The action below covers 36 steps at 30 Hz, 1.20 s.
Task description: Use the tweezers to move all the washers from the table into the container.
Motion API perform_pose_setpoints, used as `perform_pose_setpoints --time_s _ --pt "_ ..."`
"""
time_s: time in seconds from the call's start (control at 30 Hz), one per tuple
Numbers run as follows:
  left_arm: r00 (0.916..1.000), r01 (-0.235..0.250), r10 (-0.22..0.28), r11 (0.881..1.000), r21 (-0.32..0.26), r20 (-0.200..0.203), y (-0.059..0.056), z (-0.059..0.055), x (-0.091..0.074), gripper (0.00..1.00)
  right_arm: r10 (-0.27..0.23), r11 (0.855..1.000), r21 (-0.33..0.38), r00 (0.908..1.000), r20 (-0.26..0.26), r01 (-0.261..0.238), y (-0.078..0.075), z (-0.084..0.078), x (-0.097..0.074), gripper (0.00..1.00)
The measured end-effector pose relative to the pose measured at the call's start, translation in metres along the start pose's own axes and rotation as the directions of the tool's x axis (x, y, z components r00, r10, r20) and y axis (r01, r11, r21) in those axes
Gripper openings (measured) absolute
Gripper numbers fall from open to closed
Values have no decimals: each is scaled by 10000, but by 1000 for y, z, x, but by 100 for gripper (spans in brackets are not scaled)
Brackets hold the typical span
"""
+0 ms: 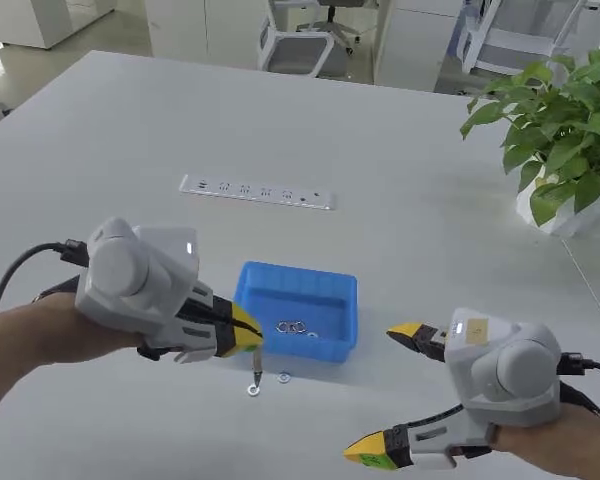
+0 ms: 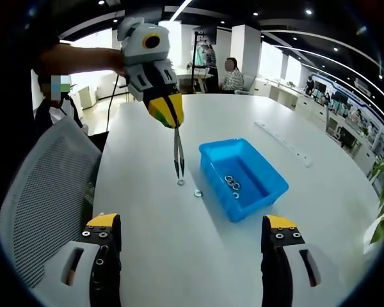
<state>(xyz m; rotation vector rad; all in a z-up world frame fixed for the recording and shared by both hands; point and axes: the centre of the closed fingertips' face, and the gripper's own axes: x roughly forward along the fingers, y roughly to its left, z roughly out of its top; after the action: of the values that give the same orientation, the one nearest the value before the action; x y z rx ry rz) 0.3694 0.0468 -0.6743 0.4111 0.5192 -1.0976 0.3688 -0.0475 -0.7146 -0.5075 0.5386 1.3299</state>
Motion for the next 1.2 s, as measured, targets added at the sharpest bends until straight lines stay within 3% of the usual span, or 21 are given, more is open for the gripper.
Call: perform_pose_setpoints --time_s 0.47,0.83,1.2 --pt "9998 95 -96 9999 -69 -150 -5 -13 7 4 -9 10000 56 10000 -53 9 1 -3 -1 90" --pt "10000 72 -72 9999 -115 -14 -3 -14 7 4 18 9999 105 10000 -55 -18 2 -6 -1 89" --pt "9979 636 -635 9980 63 -159 -5 -15 6 4 475 9975 -535 9987 167 -465 9 4 13 77"
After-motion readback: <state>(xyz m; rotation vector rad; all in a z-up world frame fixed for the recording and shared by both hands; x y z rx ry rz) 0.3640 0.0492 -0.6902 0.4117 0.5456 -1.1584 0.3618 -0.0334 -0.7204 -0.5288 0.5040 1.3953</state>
